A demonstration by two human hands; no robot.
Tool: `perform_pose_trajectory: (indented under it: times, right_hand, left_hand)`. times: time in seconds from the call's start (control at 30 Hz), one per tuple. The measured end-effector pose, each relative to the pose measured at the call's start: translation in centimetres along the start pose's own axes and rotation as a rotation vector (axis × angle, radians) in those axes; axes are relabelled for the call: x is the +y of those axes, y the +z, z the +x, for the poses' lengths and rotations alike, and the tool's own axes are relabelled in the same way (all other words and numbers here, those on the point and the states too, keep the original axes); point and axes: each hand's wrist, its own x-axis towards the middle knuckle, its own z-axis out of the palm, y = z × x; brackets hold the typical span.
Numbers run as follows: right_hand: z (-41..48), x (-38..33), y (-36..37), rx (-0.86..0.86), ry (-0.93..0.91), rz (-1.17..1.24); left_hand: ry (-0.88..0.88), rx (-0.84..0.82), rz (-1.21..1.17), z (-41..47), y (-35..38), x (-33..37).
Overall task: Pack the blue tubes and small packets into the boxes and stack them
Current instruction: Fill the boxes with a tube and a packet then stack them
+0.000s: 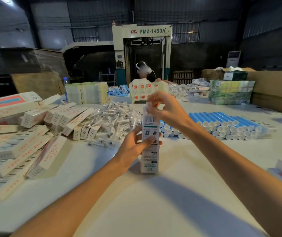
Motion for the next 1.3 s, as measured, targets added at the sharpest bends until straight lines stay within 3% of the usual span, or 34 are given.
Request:
perform_pose_trajectory:
  times: [0.13, 0.27, 0.43, 0.73, 1.03, 1.2, 1.3]
  right_hand:
    - [-1.9, 1.1, 0.2, 0.028, 0.035, -0.073]
    - [-5.3, 1.8, 0.3, 0.182, 0.128, 0.136]
    - [-8.1, 2.2, 2.1, 0.016, 0.144, 0.285]
    - [-8.0, 1.8, 2.1, -0.002, 0.112, 0.353]
    - [-7.3, 1.1, 1.7, -0.096, 0.089, 0.238]
    - [-4.9, 0.5, 0.0, 0.051, 0.113, 0.318]
    - [-3.2, -0.4, -1.0, -0.015, 0.109, 0.274]
  left_hand:
    - [0.013, -0.002, 0.034, -0.1, -0.1, 0.2]
    - [0.037, 0.01, 0.061, -0.1, -0.2, 0.0]
    - [0.089, 0.06, 0.112, -0.1, -0.2, 0.1]
    - [0.262, 0.014, 0.274, -0.3, -0.9, 1.0]
    - [0.288, 0.013, 0.339, -0.2, -0.9, 1.0]
    - [0.264, -0.021, 0.338, -0.1, -0.8, 1.2]
    - [0.246, -0.073, 0.312, -0.2, -1.0, 1.1]
